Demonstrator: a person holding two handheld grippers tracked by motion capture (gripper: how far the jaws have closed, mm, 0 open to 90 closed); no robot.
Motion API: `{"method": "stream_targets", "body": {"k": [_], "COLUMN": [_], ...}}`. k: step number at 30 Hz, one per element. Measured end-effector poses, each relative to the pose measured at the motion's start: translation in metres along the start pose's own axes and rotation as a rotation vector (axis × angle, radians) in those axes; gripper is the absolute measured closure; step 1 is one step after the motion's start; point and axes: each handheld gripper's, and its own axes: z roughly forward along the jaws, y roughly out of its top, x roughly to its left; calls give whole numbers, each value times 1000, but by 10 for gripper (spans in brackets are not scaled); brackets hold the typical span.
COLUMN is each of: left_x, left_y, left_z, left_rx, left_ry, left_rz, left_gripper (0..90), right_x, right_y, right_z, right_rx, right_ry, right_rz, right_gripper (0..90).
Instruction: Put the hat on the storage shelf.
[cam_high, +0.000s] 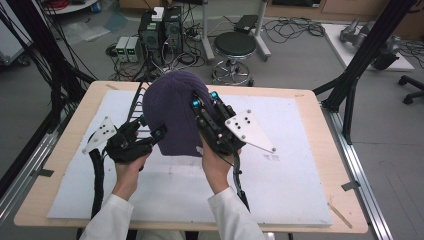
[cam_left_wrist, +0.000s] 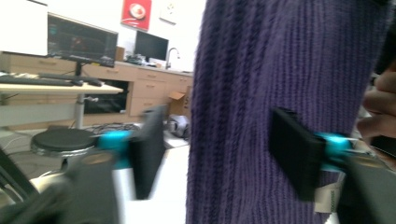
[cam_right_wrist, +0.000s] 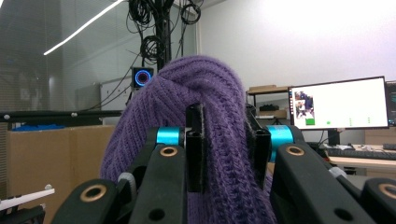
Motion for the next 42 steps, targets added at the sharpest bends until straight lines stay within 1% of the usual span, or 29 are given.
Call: {"method": "stream_targets", "body": {"k": [1,2,3,4,5,6,7,8,9,13,14,15,16,17,18,19,20,21,23,24,25,26,30,32,33,35,37,39,42], "left_x": [0,0,0,-2,-2,-4,-4,-4,-4,5,8,11,14,17,21,24,27,30,36,39,42,45,57,65,65,70,74,78,85], "left_y": [0,0,0,1,2,5,5,7,10,19,22,25,28,31,35,39,43,46,52,56,60,63,81,94,94,102,106,107,105], "left_z": [0,0,0,-2,-3,-5,-5,-6,-7,-12,-13,-14,-15,-16,-16,-16,-15,-15,-16,-16,-16,-15,-9,-2,-2,2,4,5,7], "left_rx": [-4,-7,-14,-25,-36,-60,-60,-69,-75,-92,-93,-95,-103,-114,-116,-107,-95,-88,-88,-89,-85,-86,-77,-79,-79,-65,-71,-70,-65], "left_ry": [-12,-21,-17,-11,-4,32,32,47,57,85,90,100,114,131,139,144,153,157,166,171,173,177,178,184,184,188,188,202,218], "left_rz": [3,13,34,68,87,150,150,173,187,220,241,271,307,338,355,374,393,414,445,452,460,468,516,529,529,543,543,545,531], "left_gripper": [495,609,707,707,790,817,822,825,827,829,829,829,829,829,829,828,829,828,828,828,828,828,829,829,829,829,829,828,828], "right_x": [0,0,1,1,1,2,3,4,5,4,3,3,3,2,2,1,1,0,-1,-1,-1,-1,-1,-3,-4,-6,-7,-7,-6], "right_y": [0,0,0,0,0,0,0,0,0,-2,-3,-4,-4,-5,-5,-6,-5,-5,-3,-2,-2,0,3,4,5,6,11,13,11], "right_z": [0,0,0,0,0,-1,-1,-1,0,4,8,12,12,17,22,35,41,48,59,65,65,75,91,100,105,109,118,124,128], "right_rx": [1,1,3,3,3,3,2,2,0,2,4,8,8,11,10,5,7,4,7,8,8,10,-3,-6,-9,-10,-17,-9,-1], "right_ry": [-2,-5,-7,-7,-13,-25,-40,-56,-61,-55,-51,-48,-48,-42,-41,-38,-42,-39,-38,-36,-36,-42,-65,-75,-79,-83,-77,-72,-70], "right_rz": [-3,-14,-22,-22,-40,-75,-103,-128,-146,-149,-156,-169,-169,-188,-211,-270,-281,-279,-284,-291,-291,-299,-337,-328,-319,-313,-320,-328,-336], "right_gripper": [754,753,753,753,752,750,751,750,750,747,746,744,744,742,741,740,740,741,740,740,740,737,739,740,740,740,739,739,739]}}
